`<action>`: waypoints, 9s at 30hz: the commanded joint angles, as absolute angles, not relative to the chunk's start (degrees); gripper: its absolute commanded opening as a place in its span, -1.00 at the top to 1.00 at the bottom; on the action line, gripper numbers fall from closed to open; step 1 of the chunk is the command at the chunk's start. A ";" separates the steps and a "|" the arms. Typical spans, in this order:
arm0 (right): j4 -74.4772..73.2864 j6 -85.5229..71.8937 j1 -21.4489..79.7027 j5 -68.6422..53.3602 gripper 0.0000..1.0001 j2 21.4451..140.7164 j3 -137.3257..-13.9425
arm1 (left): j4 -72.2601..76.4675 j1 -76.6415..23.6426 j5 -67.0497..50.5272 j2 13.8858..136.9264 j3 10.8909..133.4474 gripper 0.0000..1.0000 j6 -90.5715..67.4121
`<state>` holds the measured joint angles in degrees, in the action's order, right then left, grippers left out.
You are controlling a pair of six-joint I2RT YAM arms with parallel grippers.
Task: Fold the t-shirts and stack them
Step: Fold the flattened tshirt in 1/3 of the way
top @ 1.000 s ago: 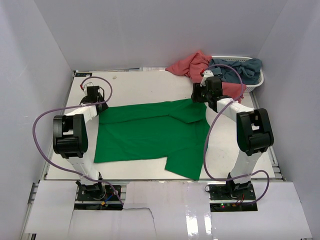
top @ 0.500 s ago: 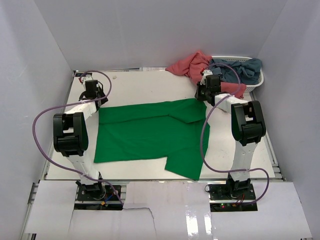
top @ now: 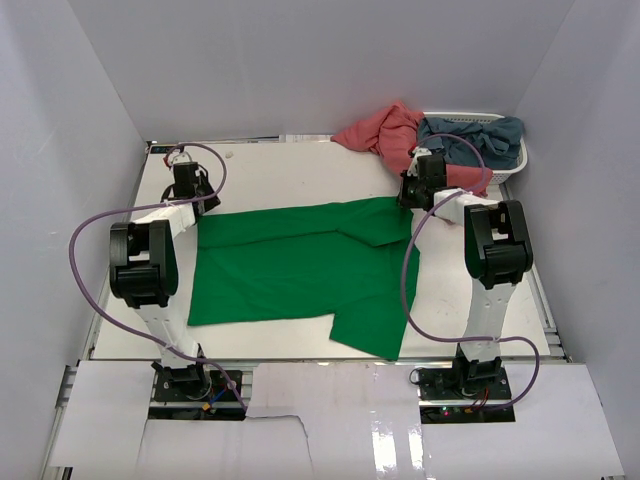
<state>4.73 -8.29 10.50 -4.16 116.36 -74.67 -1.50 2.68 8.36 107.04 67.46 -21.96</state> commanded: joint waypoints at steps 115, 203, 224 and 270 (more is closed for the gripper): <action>-12.12 -12.55 17.49 -8.35 0.13 99.33 -80.19 | -10.55 -8.86 -23.89 111.60 93.59 0.50 -28.47; 14.60 -46.49 23.29 -12.22 -0.17 114.79 -72.07 | -6.50 -20.13 -44.56 138.78 107.75 0.57 -34.10; 19.67 -67.92 18.64 -22.93 0.17 110.39 -66.10 | -6.68 -20.21 -44.91 137.81 106.08 0.57 -34.01; 9.75 -55.38 15.82 -14.41 0.03 106.95 -72.42 | -7.03 -20.30 -44.21 135.35 104.77 0.57 -32.61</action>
<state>13.02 -66.63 17.28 -18.39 108.03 -69.82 -6.76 -19.86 -43.94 141.08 104.60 -33.67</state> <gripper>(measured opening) 0.481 0.216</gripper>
